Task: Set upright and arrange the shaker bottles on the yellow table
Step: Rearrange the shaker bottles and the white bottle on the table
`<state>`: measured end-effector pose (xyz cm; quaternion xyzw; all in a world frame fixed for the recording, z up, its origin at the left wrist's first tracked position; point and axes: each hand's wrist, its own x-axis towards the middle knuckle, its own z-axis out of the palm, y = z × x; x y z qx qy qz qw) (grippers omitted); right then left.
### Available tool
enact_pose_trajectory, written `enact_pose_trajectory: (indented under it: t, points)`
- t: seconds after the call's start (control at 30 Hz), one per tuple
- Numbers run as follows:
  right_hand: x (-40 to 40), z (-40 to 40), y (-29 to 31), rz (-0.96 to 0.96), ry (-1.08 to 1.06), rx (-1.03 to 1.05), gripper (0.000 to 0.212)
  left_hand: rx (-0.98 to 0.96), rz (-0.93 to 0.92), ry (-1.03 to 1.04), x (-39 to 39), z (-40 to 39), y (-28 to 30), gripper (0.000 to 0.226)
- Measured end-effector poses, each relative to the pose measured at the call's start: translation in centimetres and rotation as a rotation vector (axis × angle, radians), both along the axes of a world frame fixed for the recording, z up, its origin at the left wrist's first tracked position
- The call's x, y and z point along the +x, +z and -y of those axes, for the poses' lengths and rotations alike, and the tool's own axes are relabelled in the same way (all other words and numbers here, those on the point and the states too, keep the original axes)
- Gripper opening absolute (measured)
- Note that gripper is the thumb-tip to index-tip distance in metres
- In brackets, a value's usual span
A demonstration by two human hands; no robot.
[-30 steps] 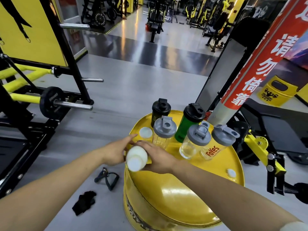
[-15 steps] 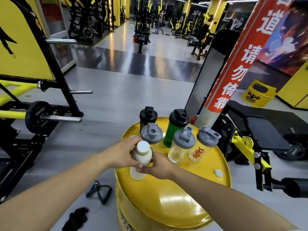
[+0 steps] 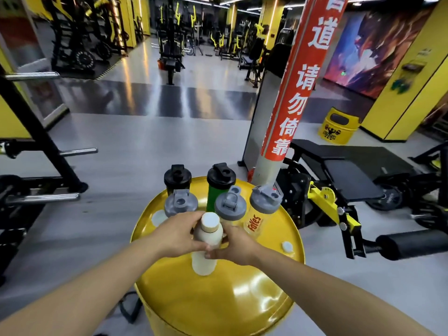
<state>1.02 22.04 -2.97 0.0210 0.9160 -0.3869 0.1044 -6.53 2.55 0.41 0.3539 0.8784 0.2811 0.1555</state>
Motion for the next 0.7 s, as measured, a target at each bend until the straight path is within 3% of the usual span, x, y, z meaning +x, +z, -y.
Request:
enact_pose_trajectory:
  t: [0.13, 0.27, 0.33, 0.43, 0.53, 0.7]
  points:
    - [0.3, -0.9, 1.4, -0.024, 0.068, 0.085, 0.068, -0.074, 0.001, -0.037, -0.6, -0.2, 0.9, 0.074]
    - [0.3, -2.6, 4.3, -0.059, 0.149, 0.298, 0.041, -0.129, -0.069, -0.067, -1.3, -0.6, 3.3, 0.08]
    - [0.2, -3.9, 6.3, -0.165, 0.125, 0.389, 0.025, -0.096, -0.158, -0.043, -1.7, -1.0, 4.9, 0.077]
    - [-0.5, -6.5, 9.0, -0.369, -0.003, 0.453, 0.017, 0.007, -0.276, 0.003, -2.4, -2.6, 6.9, 0.062]
    - [-2.2, -10.1, 10.2, -0.452, -0.054, 0.546, 0.027, 0.031, -0.302, 0.014, -3.2, -4.8, 7.9, 0.051]
    - [-4.4, -15.1, 8.5, -0.151, 0.02, 0.69, 0.08, 0.031, -0.347, 0.02, -4.6, -8.1, 8.0, 0.049]
